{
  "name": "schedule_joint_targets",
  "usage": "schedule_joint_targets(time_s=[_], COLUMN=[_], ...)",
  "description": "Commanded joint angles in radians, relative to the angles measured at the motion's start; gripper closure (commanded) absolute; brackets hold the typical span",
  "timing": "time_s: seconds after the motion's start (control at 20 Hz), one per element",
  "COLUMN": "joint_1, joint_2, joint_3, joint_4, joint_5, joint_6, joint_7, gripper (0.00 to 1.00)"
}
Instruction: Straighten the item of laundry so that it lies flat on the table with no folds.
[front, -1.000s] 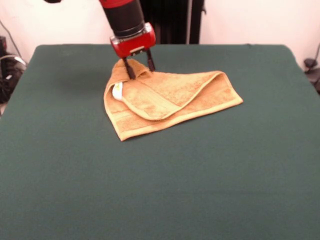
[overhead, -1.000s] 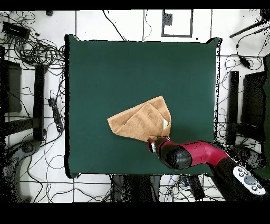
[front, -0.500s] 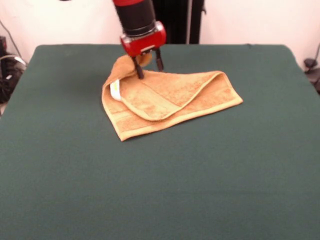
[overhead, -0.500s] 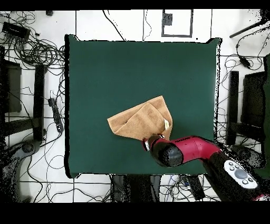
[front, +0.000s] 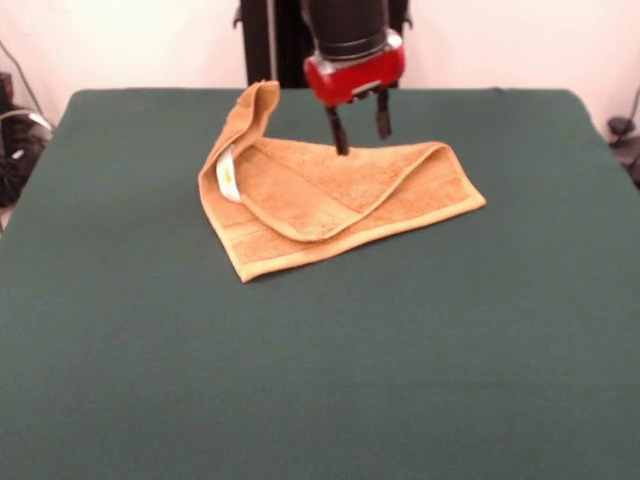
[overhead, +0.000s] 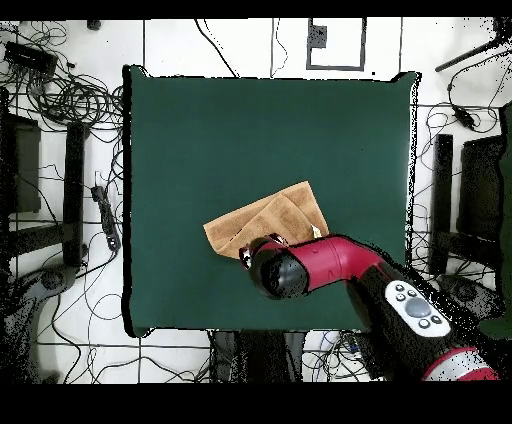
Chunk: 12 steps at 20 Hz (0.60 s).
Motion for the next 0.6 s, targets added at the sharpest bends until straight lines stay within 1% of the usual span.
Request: schedule_joint_targets(time_s=[0.05,0.2,0.35,0.6], joint_1=[0.110,0.149,0.172,0.225], joint_2=[-0.013,-0.018,-0.018,-0.019], joint_3=[-0.092,-0.129,-0.153,-0.225], joint_4=[-0.126,-0.163,-0.200,-0.253], joint_5=[0.096,0.126,0.154,0.165], joint_6=[0.087,0.100,0.108,0.126], joint_7=[0.216,0.215,0.201,0.195], gripper=[0.00,0.00,0.00,0.00])
